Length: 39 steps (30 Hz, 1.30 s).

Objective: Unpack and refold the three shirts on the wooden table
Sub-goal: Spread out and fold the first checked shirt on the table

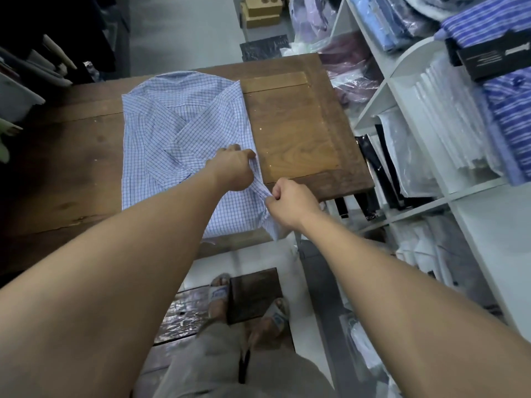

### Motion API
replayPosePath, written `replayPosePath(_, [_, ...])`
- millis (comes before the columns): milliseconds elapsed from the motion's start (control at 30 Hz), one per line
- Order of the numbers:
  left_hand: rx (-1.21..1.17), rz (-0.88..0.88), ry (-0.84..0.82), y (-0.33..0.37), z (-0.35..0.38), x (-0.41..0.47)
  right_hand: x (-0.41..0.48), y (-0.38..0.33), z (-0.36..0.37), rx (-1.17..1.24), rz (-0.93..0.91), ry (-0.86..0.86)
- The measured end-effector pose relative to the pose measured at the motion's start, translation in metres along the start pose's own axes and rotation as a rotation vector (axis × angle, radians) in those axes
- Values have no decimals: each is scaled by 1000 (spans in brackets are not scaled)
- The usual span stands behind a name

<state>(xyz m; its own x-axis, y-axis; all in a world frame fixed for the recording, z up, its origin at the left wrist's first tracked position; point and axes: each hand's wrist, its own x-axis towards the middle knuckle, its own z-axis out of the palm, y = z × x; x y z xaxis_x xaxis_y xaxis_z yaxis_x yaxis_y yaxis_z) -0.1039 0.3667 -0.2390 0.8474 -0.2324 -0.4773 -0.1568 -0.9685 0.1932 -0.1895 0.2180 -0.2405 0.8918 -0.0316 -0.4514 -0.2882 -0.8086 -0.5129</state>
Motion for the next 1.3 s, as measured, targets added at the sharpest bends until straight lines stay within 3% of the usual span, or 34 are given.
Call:
replayPosePath(133, [50,24,-29,2,-4,-2,-16,3,-1,73,-93,4])
replayPosePath(233, [118,56,-37,6,-8,-5,-28,8,10,-12,-95,18])
replayPosePath(400, [162,55,-99,-5,1,2,-49,9,48,-246,125,301])
replayPosePath(567, [170,65,-71,-10,-1,-1,-66,12,81,-310,249,386])
replayPosePath(733, [165,92,-51,-17,1,6,-79,17,115,-315,405,222])
replayPosePath(933, [145,122,-21,-21,2,5,-72,12,137,-231,375,154])
replayPosePath(1100, [39,148,300,-32,-4,-2,-71,5,132,-171,332,10])
replayPosePath(1200, [61,30,415,-46,-11,8,-66,-2,115,-77,365,164])
replayPosePath(1300, [3,-150,330,-59,-23,13,-56,-9,94,-55,282,377])
